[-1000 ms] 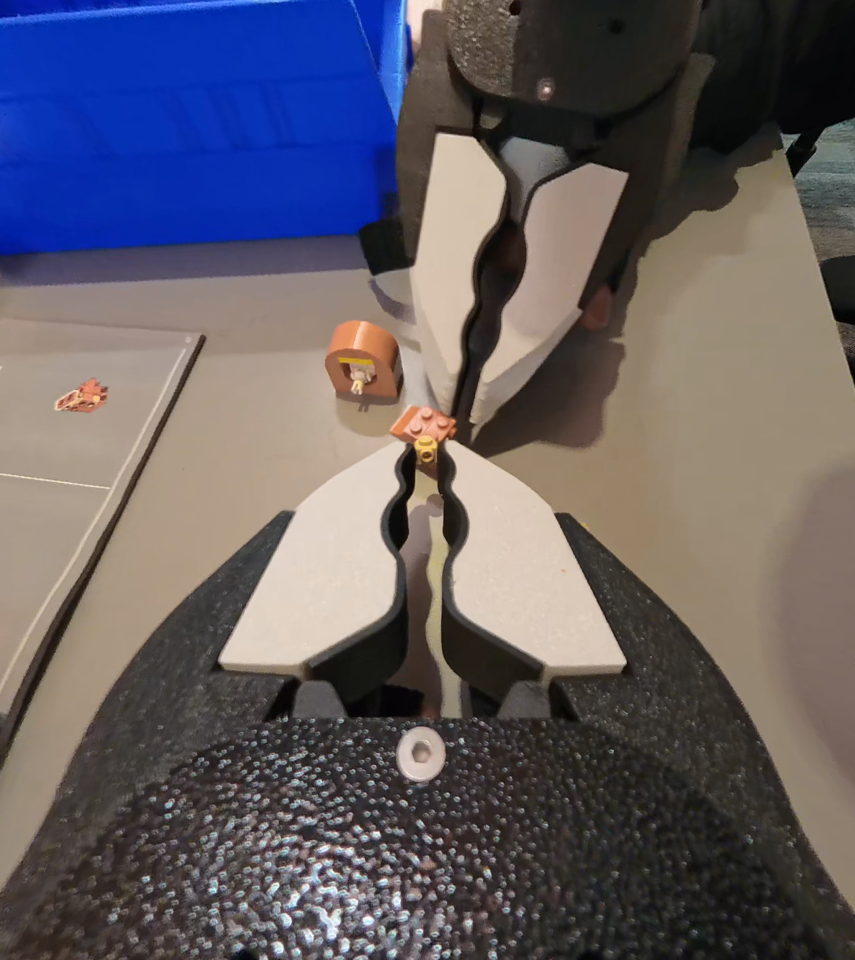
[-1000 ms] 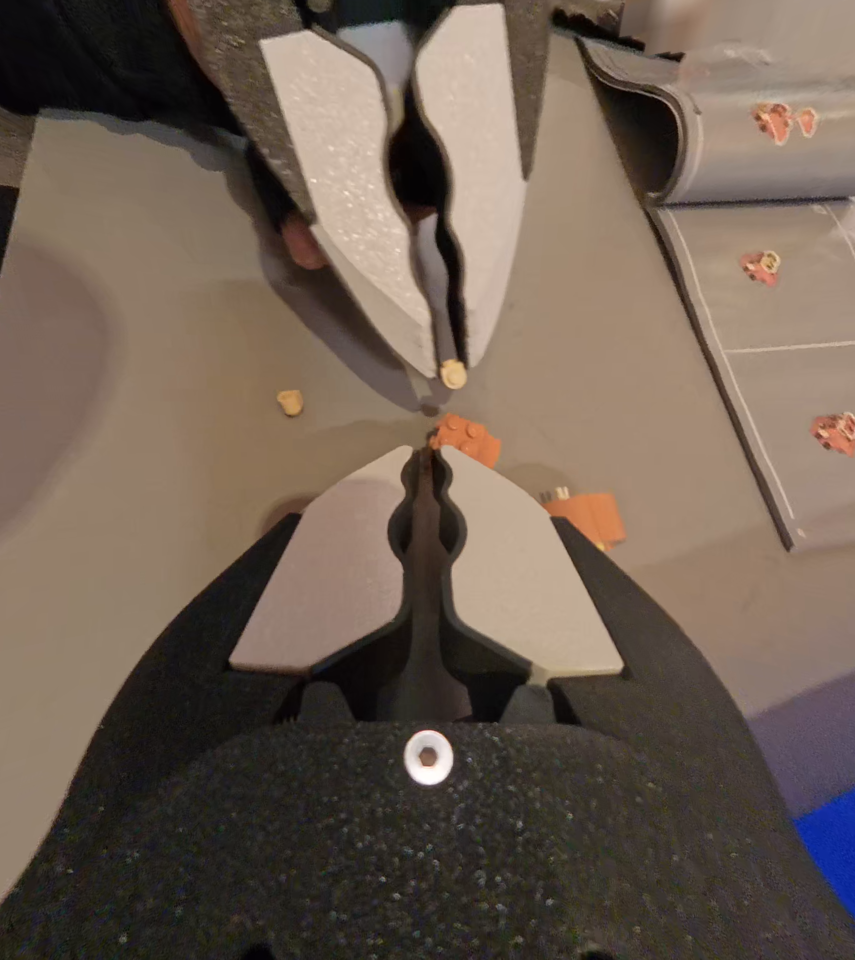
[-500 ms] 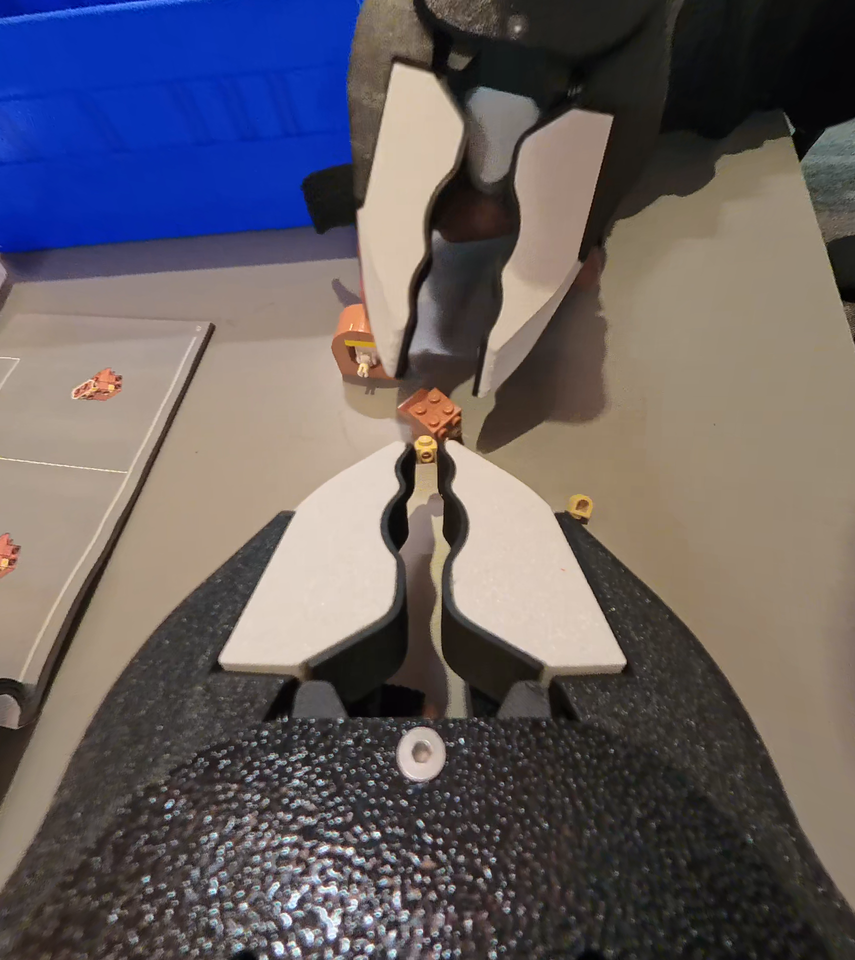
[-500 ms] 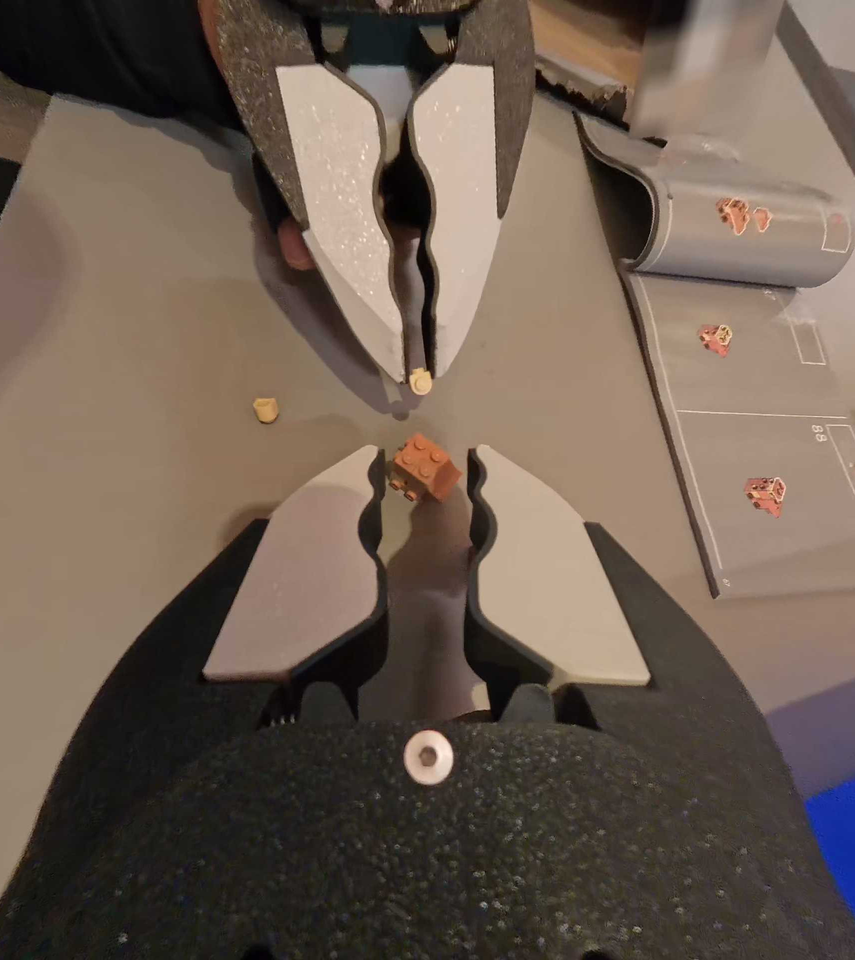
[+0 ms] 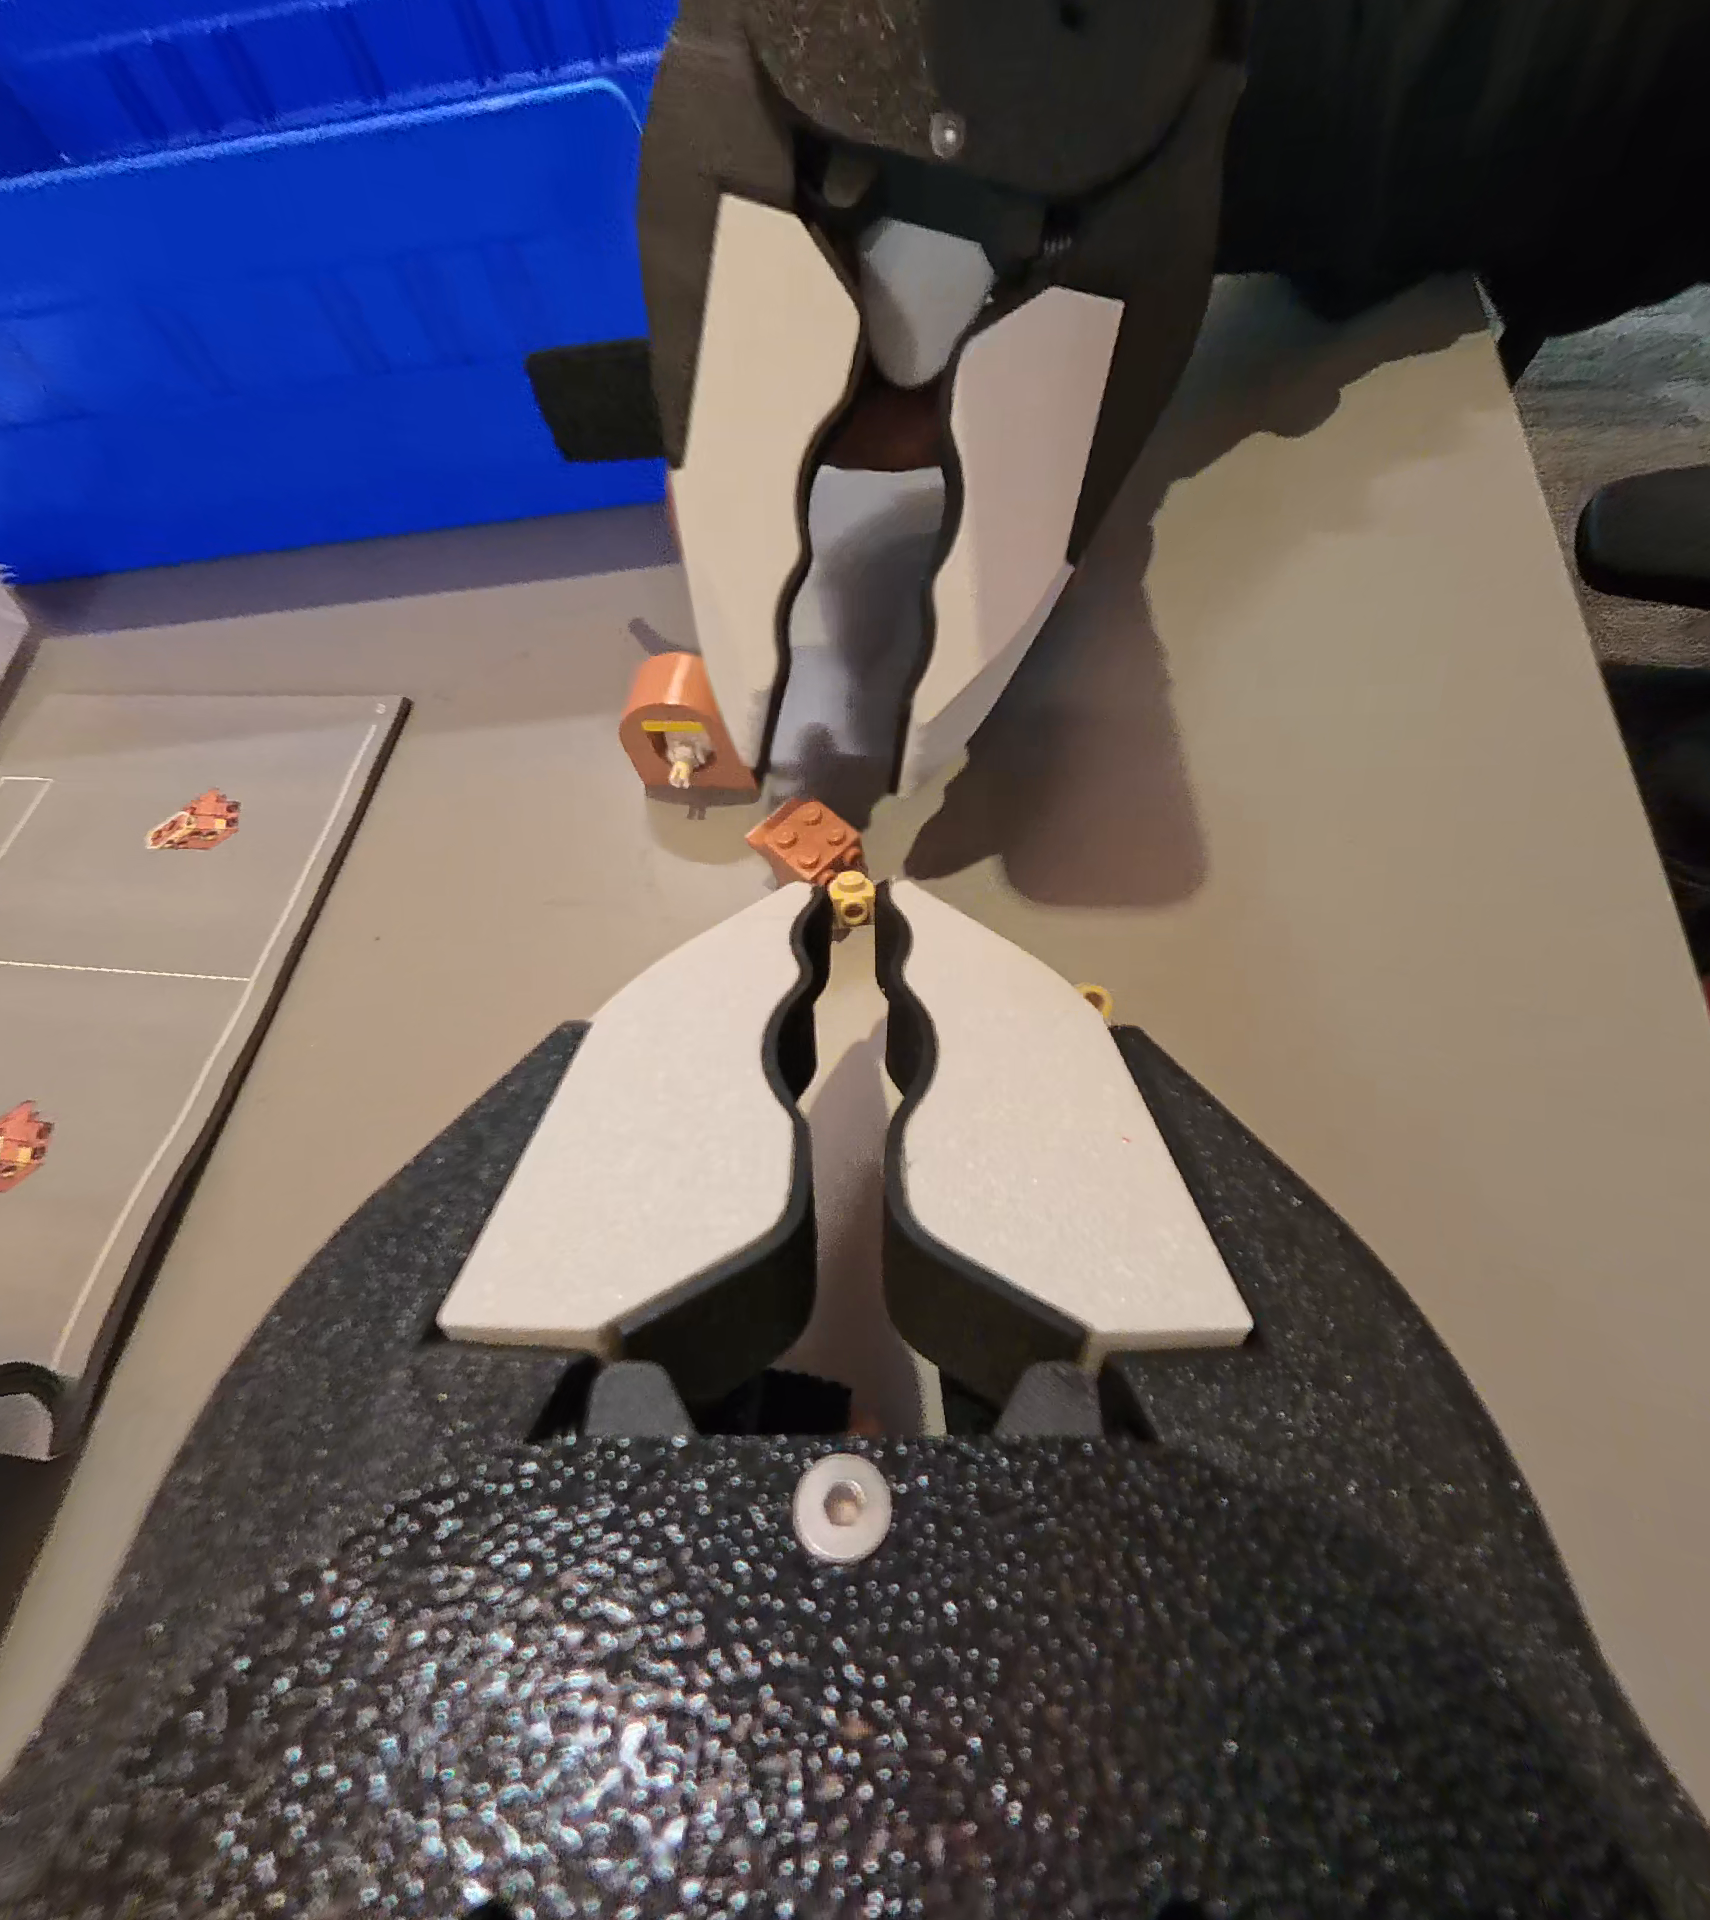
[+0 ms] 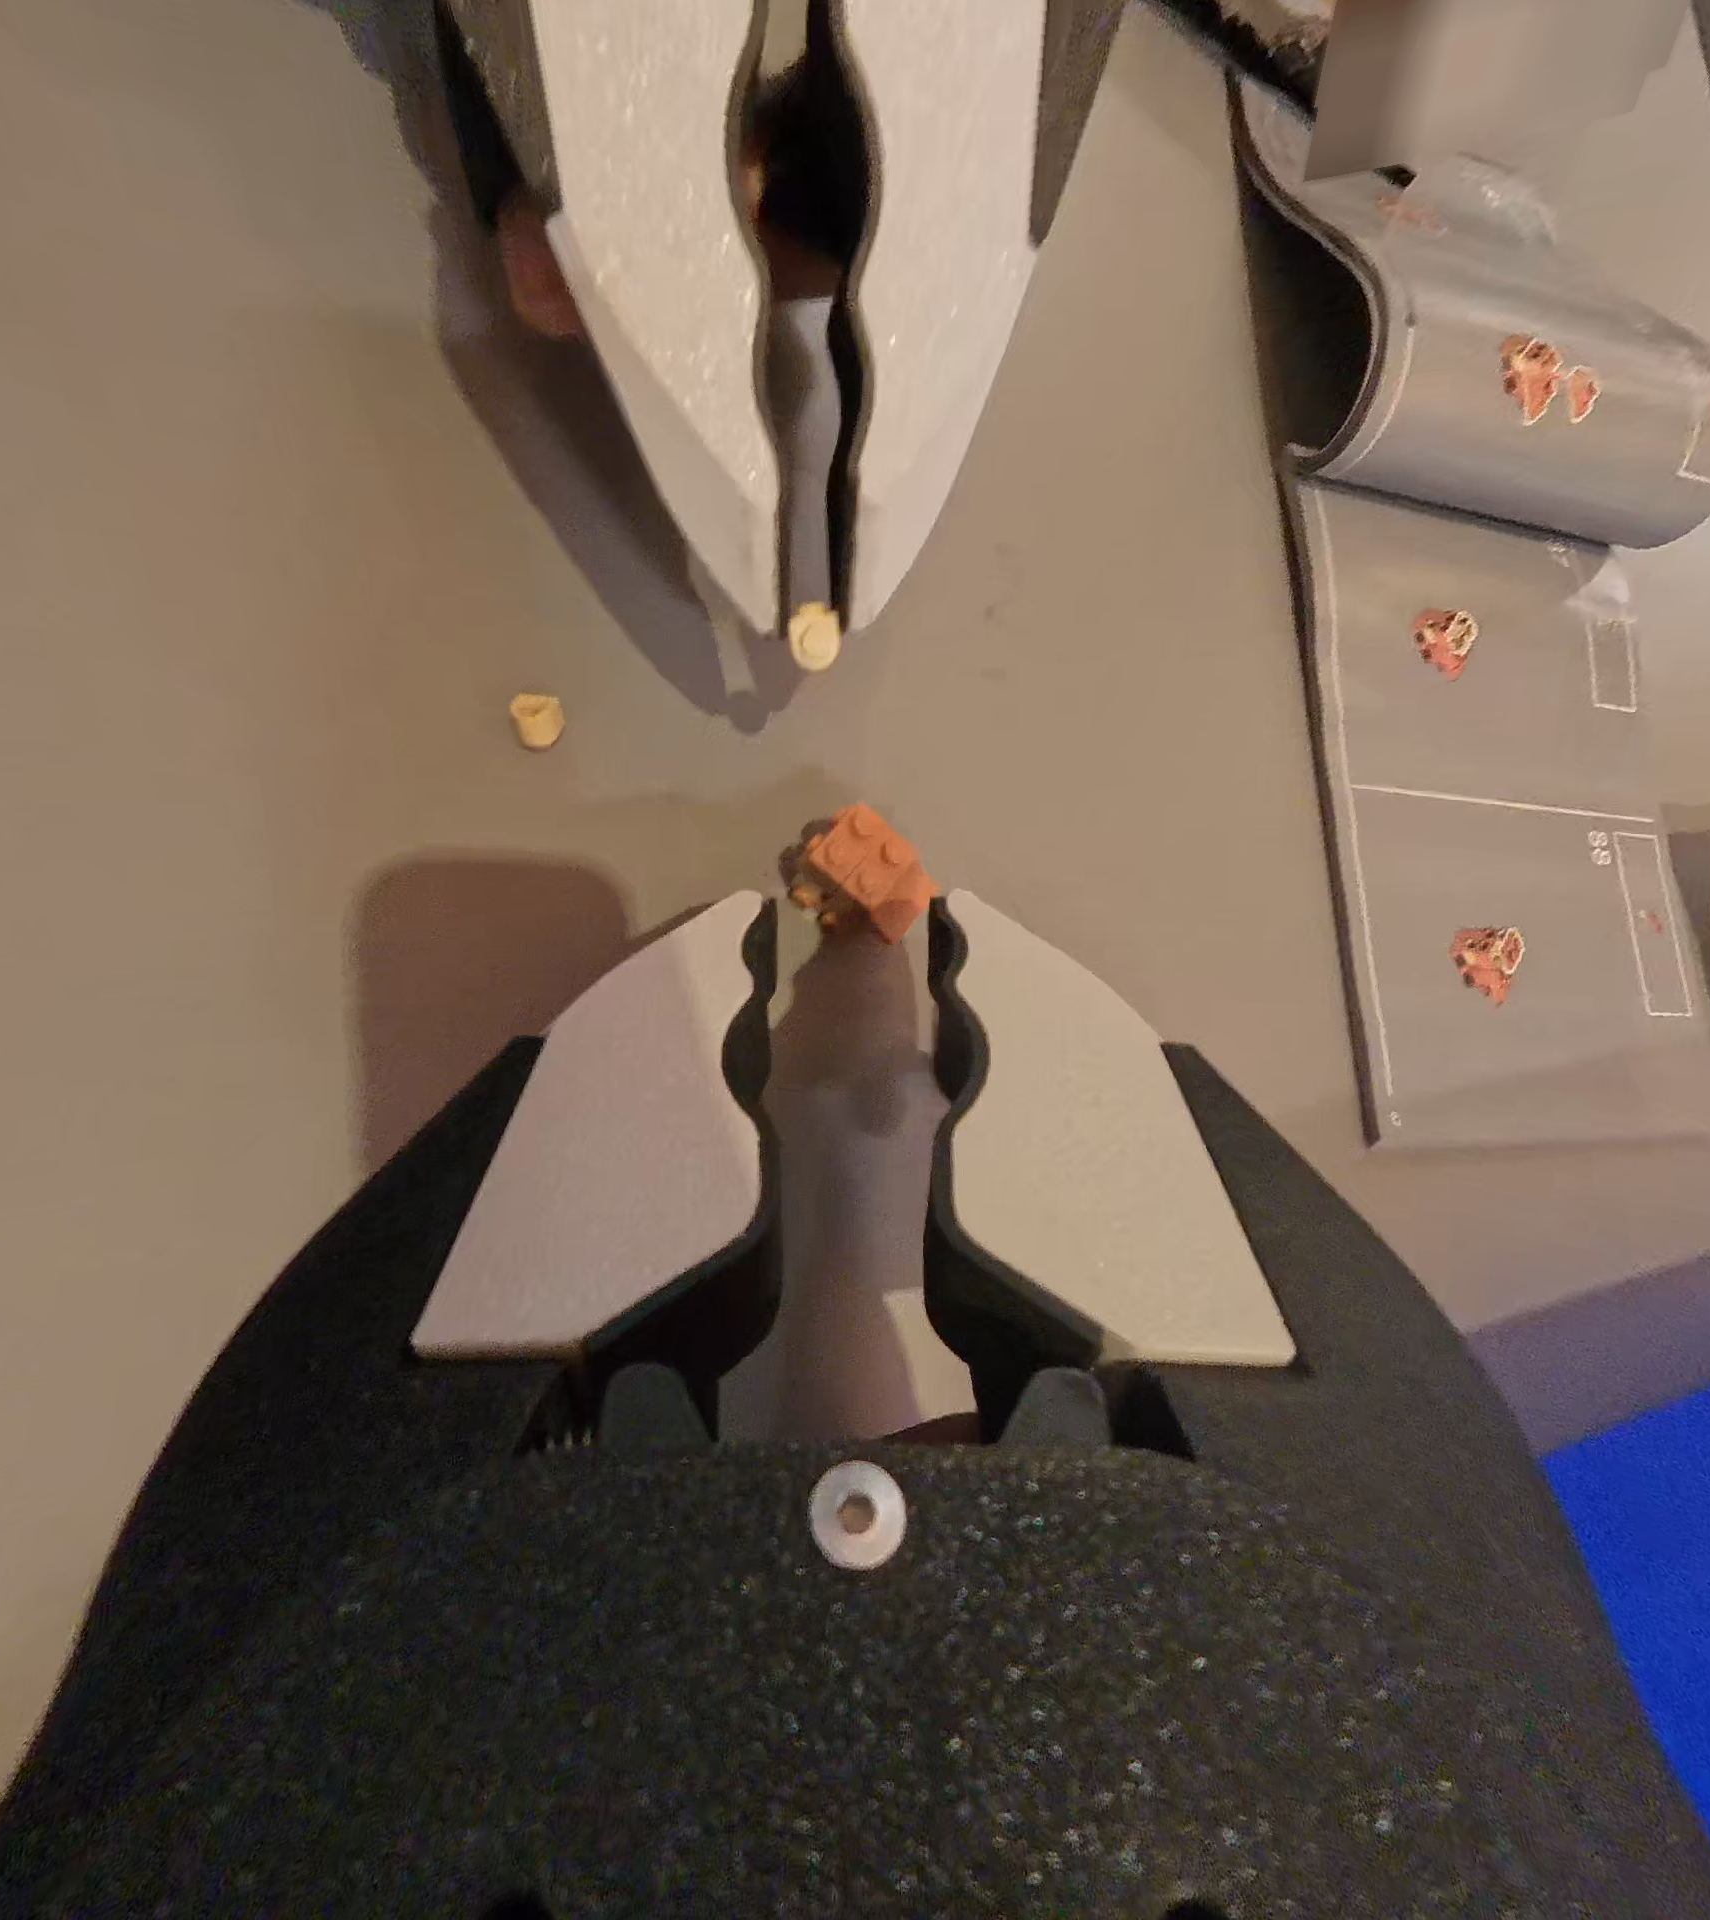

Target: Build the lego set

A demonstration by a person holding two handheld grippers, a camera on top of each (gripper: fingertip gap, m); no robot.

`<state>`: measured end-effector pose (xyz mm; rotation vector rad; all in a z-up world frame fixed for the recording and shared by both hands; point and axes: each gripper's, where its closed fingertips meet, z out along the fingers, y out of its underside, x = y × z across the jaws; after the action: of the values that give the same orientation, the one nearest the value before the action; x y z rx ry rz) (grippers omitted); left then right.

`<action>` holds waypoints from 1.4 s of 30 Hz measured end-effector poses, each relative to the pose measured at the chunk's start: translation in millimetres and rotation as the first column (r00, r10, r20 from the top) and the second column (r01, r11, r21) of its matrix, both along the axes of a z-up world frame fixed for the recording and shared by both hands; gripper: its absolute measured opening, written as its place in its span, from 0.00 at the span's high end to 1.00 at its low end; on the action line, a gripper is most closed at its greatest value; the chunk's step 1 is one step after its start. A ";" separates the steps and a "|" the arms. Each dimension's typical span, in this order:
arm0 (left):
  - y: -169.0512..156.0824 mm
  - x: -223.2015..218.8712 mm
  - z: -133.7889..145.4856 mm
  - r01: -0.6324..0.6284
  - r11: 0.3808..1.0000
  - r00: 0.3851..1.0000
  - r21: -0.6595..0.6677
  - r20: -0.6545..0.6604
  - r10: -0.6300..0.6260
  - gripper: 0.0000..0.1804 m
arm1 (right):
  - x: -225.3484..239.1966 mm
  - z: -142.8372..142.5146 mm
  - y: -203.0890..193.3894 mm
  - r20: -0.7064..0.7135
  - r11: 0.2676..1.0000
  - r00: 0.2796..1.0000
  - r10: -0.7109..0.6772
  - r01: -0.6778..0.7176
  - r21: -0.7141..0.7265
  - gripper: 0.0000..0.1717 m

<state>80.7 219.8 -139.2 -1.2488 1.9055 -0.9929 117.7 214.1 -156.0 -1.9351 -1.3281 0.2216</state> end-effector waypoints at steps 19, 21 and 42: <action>7.8 -10.7 -1.8 -0.016 0.991 1.000 -0.131 -0.002 0.015 0.96 | 10.1 -21.2 8.2 -0.055 0.981 0.987 -0.150 0.142 -0.136 0.72; 6.6 -11.0 -1.7 -0.006 0.991 1.000 -0.134 -0.002 0.005 0.96 | 5.0 -17.8 9.2 -0.080 0.986 0.989 -0.122 0.111 -0.126 0.71; 0.6 -13.0 9.5 0.057 0.979 0.997 -0.195 0.055 -0.047 0.96 | -10.0 -20.3 17.1 -0.069 0.996 0.997 -0.042 0.036 -0.081 0.82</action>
<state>67.7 220.3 -129.7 -1.2763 1.8452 -1.2543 107.6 231.3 -176.3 -1.9989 -1.2513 0.3253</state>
